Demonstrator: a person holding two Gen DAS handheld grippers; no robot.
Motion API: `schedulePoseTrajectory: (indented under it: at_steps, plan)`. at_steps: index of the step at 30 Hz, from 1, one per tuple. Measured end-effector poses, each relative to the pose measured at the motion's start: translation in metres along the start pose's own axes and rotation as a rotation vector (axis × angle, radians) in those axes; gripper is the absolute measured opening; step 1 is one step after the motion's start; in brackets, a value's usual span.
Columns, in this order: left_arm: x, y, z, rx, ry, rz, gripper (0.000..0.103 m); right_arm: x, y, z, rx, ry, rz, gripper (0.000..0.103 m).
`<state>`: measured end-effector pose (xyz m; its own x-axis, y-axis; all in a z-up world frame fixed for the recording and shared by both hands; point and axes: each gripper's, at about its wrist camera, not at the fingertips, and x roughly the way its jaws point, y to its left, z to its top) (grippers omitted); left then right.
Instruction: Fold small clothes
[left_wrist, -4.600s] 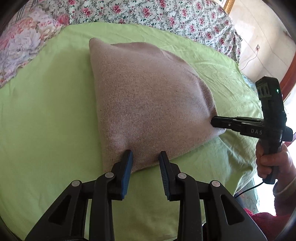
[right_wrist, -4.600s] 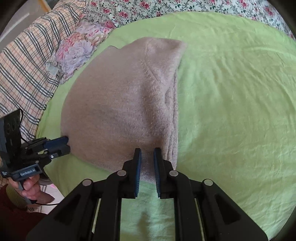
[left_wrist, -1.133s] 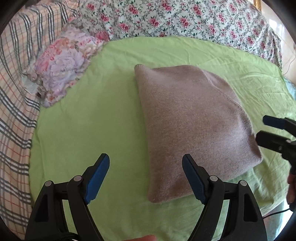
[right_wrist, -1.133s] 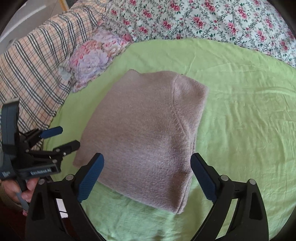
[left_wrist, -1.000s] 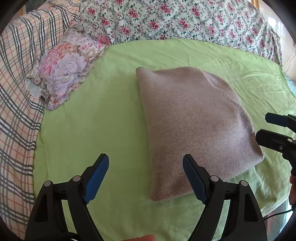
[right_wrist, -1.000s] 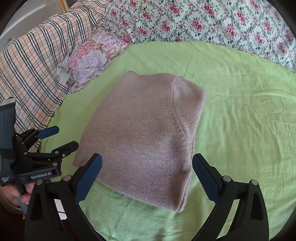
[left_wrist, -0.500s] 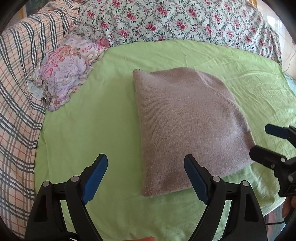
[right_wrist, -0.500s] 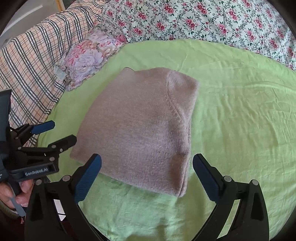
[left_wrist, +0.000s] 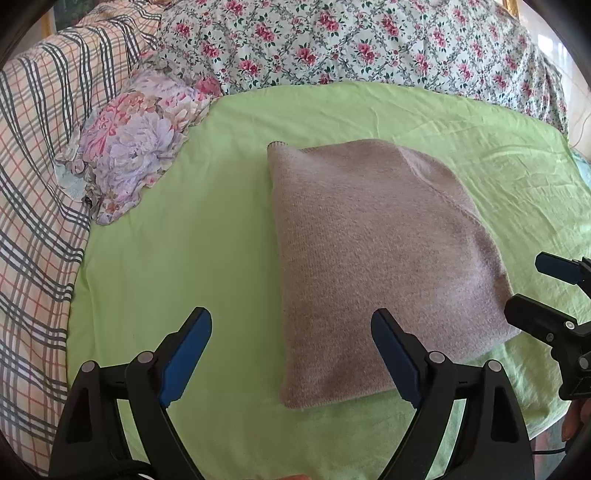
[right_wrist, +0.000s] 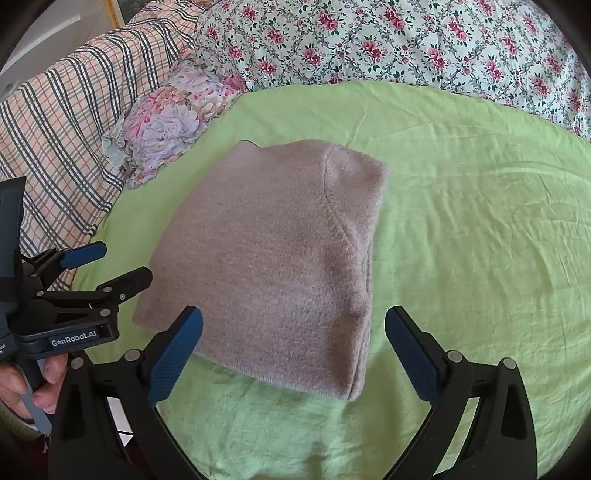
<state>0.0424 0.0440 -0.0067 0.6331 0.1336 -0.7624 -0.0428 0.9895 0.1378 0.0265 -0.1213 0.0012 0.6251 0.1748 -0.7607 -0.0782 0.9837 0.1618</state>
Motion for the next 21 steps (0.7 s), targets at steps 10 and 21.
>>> schedulePoseTrajectory:
  at_steps: [10, 21]
  plan:
    - [0.002, 0.008, 0.014, -0.007, -0.041, -0.030, 0.090, 0.007, -0.001, 0.014, -0.017, 0.001, -0.003, 0.099]
    - [0.009, 0.009, 0.023, -0.023, -0.045, -0.051, 0.091, 0.013, -0.014, 0.023, -0.006, 0.005, -0.014, 0.099]
